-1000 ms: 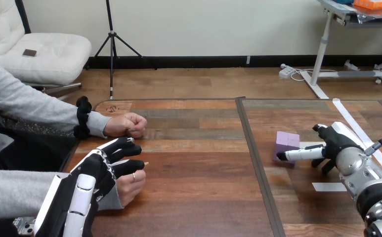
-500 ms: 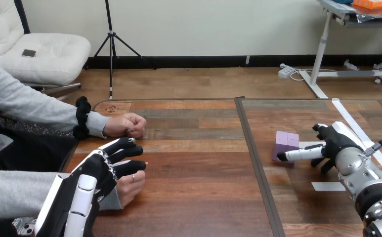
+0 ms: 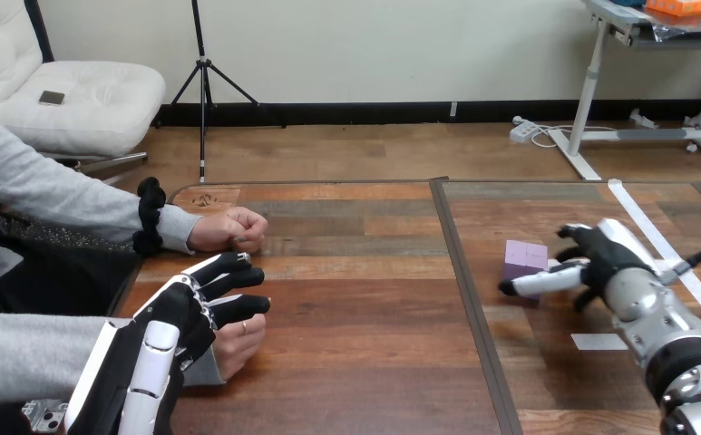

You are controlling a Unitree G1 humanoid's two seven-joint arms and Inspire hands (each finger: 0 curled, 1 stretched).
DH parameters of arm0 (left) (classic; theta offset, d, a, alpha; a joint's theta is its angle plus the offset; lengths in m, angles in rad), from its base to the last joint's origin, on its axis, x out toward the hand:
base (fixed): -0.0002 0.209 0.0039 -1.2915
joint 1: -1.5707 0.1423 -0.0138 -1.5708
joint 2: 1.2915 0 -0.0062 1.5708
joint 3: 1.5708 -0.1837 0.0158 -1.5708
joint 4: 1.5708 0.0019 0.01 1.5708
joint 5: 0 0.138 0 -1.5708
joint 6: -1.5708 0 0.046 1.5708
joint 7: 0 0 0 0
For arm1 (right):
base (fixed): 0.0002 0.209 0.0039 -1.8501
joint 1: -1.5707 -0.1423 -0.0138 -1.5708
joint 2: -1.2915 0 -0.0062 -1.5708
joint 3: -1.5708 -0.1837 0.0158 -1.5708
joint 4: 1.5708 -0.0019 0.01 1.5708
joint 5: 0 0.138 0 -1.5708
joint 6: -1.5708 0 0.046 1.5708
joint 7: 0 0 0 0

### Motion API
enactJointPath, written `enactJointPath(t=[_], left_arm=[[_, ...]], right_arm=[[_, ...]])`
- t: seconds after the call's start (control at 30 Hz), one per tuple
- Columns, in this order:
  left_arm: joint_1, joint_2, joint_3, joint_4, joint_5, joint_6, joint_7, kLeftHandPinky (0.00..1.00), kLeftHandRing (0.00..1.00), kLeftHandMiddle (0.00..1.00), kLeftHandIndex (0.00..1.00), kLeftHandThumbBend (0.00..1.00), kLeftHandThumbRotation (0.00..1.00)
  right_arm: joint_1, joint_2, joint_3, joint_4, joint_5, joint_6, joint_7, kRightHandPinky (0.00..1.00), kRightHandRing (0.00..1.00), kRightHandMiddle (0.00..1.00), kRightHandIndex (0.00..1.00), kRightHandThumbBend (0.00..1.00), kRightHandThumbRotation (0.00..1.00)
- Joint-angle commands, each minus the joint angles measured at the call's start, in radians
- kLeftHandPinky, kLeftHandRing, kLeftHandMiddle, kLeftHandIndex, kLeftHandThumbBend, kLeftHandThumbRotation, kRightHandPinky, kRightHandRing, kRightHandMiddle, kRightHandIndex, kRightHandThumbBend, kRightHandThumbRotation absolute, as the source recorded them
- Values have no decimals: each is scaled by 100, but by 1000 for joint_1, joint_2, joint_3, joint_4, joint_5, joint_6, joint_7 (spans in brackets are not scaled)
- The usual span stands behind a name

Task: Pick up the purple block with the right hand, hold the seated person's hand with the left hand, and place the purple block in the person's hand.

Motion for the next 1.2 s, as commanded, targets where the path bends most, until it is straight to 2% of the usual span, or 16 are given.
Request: enactJointPath(t=[0.0, 0.13, 0.27, 0.33, 0.47, 0.6, 0.87, 0.93, 1.17], left_arm=[[-46, 5, 11, -26, -23, -2, -4, 77, 70, 76, 76, 55, 100], [-46, 6, 12, -24, -18, -5, -4, 77, 69, 76, 76, 54, 100], [-44, 5, 12, -27, -13, 0, 2, 77, 69, 76, 76, 54, 100], [-45, 6, 12, -25, -14, -1, 1, 78, 69, 76, 76, 55, 100], [-48, 8, 13, -20, -25, -2, -8, 78, 68, 76, 75, 55, 100], [-49, 9, 13, -18, -28, -2, -10, 78, 68, 75, 75, 54, 100], [-53, 6, 15, -12, -25, -9, -9, 78, 68, 75, 75, 54, 100], [-54, 5, 15, -9, -25, -12, -10, 78, 68, 75, 75, 54, 100], [-54, 6, 14, -10, -25, -9, -12, 78, 67, 74, 74, 54, 100]], right_arm=[[-69, 37, 3, -11, 5, -23, 10, 72, 90, 95, 92, 100, 22], [-72, 44, -2, -11, 10, -27, 11, 75, 91, 97, 92, 100, 21], [-77, 50, 11, -13, -4, -29, -5, 75, 92, 97, 92, 100, 21], [-76, 51, 20, -13, -15, -35, -20, 72, 90, 95, 91, 100, 21], [-83, 60, 1, -12, 5, -25, -10, 70, 90, 95, 91, 100, 20], [-89, 65, 3, -12, 0, -18, -15, 58, 83, 89, 92, 100, 20], [-103, 69, 4, -12, -1, -8, -13, 51, 77, 85, 92, 100, 21], [-106, 69, 6, -12, -4, -5, -14, 50, 80, 87, 92, 100, 21], [-117, 68, 10, -14, -7, -5, -5, 59, 89, 94, 93, 100, 20]])
